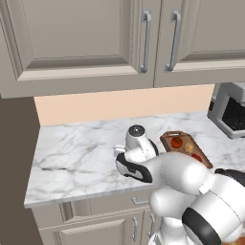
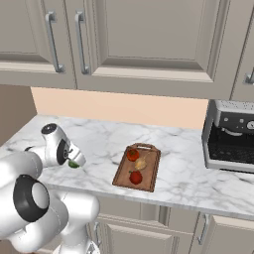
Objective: Place the avocado, onion, tomato, and bell pepper on the cutting board.
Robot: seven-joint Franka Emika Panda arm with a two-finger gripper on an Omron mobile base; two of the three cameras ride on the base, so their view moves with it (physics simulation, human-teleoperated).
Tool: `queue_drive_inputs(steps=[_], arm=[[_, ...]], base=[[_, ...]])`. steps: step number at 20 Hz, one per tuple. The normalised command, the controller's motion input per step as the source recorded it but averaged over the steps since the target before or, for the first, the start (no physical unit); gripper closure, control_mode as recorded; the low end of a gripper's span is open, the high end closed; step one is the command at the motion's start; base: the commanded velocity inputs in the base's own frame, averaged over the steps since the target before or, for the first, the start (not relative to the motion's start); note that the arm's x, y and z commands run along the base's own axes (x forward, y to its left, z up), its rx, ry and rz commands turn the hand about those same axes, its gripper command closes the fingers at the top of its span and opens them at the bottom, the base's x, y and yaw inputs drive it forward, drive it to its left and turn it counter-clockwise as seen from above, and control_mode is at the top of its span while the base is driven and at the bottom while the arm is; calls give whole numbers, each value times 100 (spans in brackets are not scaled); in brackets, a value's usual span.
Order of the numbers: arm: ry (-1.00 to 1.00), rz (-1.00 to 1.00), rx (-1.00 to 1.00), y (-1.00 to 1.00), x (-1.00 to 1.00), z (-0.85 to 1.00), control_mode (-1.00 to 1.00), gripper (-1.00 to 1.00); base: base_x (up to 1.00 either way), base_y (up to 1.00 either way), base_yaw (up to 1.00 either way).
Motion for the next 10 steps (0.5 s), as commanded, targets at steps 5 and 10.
queue_drive_inputs(steps=[5, 10], arm=[[0, 0, -4, -5, 0, -29, -100, -100], [0, 0, -1, 0, 4, -20, -100, -100]], base=[[0, 0, 0], [0, 0, 0]])
